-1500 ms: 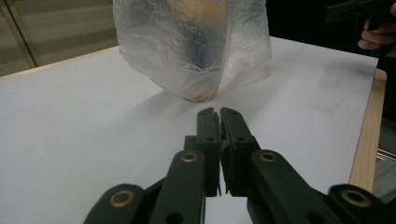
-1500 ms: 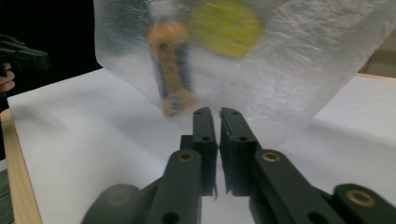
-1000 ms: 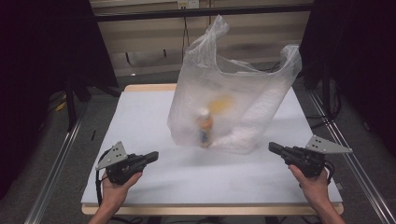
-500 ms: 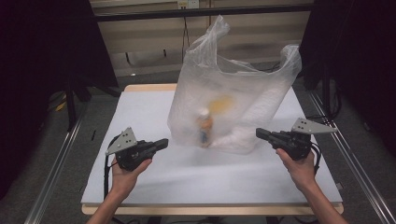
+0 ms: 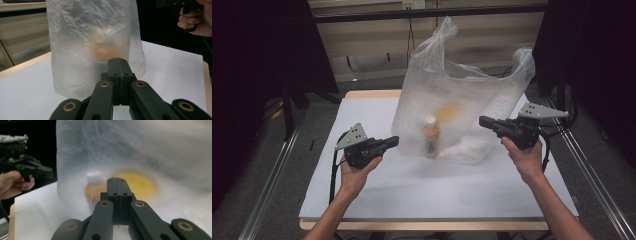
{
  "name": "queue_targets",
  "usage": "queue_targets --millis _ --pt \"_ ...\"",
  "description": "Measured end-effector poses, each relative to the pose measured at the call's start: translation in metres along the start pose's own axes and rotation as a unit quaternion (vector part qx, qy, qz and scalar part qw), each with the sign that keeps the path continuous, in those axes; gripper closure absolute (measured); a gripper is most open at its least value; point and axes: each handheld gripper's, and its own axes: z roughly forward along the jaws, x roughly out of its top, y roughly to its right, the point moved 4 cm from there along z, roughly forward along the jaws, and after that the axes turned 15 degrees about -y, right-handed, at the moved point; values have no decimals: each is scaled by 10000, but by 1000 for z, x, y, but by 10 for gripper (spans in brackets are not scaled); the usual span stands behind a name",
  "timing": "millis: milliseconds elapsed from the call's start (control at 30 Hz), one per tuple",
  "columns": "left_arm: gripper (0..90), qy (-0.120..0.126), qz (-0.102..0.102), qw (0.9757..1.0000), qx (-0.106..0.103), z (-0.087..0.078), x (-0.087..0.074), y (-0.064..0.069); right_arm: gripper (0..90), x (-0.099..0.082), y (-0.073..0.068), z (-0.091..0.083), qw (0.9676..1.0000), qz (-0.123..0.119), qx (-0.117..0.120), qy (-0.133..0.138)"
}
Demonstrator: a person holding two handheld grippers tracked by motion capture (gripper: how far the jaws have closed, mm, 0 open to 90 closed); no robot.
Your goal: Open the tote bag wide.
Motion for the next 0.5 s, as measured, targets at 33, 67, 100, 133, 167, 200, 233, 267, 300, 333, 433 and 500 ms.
queue_targets --millis 33,67,100,133,167,200,233,267,300,333,433,500 --pt "900 64 0 9998 -199 1 2 -1 900 6 1 0 10000 -7 -19 23" --pt "900 85 -24 9998 -181 1 5 -2 900 12 2 1 10000 -36 -36 45" --pt "900 73 35 9998 -172 1 7 -4 900 19 3 1 9999 -44 -33 86" --pt "900 98 15 9998 -143 1 9 -5 900 26 4 1 9999 -50 -61 111" --pt "900 124 10 9998 -171 2 11 -6 900 33 5 1 9998 -69 -92 146" --pt "900 111 -13 9998 -192 3 12 -7 900 40 6 1 9998 -83 -93 164" --pt "900 124 -42 9998 -178 5 13 -8 900 47 7 1 9997 -108 -82 189" --pt "900 46 -17 9999 -148 8 12 -9 900 54 7 0 9997 -114 -36 218" --pt "900 -23 -89 10000 34 11 10 -9 900 61 8 -2 9996 -116 -15 273" --pt "900 -72 -75 9999 39 15 9 -10 900 68 8 -2 9994 -127 -22 306" --pt "900 -182 -95 9997 -113 29 3 -13 900 85 8 -1 9994 -218 -86 254" --pt "900 -329 -60 9994 -97 36 -1 -14 900 96 7 1 9993 -276 -105 241"
